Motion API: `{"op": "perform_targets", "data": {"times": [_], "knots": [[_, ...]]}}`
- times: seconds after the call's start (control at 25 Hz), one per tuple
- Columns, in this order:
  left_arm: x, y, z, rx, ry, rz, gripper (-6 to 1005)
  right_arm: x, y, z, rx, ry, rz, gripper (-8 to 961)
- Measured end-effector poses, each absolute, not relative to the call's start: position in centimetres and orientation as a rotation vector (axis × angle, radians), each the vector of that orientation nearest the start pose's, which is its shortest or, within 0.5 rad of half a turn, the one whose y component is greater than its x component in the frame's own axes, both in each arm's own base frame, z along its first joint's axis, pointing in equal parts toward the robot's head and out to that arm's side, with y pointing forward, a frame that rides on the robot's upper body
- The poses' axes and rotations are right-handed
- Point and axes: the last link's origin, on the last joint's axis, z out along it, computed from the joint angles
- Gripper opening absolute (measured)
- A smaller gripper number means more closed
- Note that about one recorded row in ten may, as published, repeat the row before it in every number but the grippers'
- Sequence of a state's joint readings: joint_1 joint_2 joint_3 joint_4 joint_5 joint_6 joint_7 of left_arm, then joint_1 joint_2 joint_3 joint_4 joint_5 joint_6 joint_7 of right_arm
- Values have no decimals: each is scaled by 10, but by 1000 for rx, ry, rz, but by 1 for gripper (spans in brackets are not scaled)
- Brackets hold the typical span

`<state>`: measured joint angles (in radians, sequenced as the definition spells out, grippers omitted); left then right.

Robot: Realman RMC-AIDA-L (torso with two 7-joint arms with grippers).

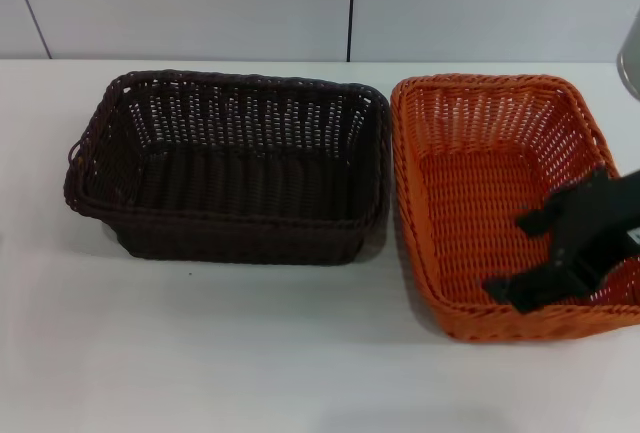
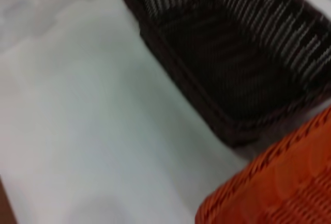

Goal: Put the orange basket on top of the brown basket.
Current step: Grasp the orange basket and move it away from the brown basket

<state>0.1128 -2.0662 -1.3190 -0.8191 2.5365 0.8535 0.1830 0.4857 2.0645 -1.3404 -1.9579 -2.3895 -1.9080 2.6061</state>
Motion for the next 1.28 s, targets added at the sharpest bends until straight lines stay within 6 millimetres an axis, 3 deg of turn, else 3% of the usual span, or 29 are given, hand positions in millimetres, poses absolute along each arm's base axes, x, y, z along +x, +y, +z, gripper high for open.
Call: {"op": "perform_targets", "data": {"times": [0.36, 0.68, 0.96, 1.28], "knots": [[-374, 254, 39, -1277, -662, -455, 793, 127, 293, 49, -2753, 659, -501, 770], [-374, 254, 38, -1279, -664, -455, 793, 135, 300, 37, -2780, 638, -571, 764], [-375, 254, 39, -1279, -666, -455, 793, 149, 311, 9, -2775, 630, -673, 758], [-375, 254, 39, -1283, -660, -453, 793, 159, 315, -8, -2760, 600, -743, 752]]}}
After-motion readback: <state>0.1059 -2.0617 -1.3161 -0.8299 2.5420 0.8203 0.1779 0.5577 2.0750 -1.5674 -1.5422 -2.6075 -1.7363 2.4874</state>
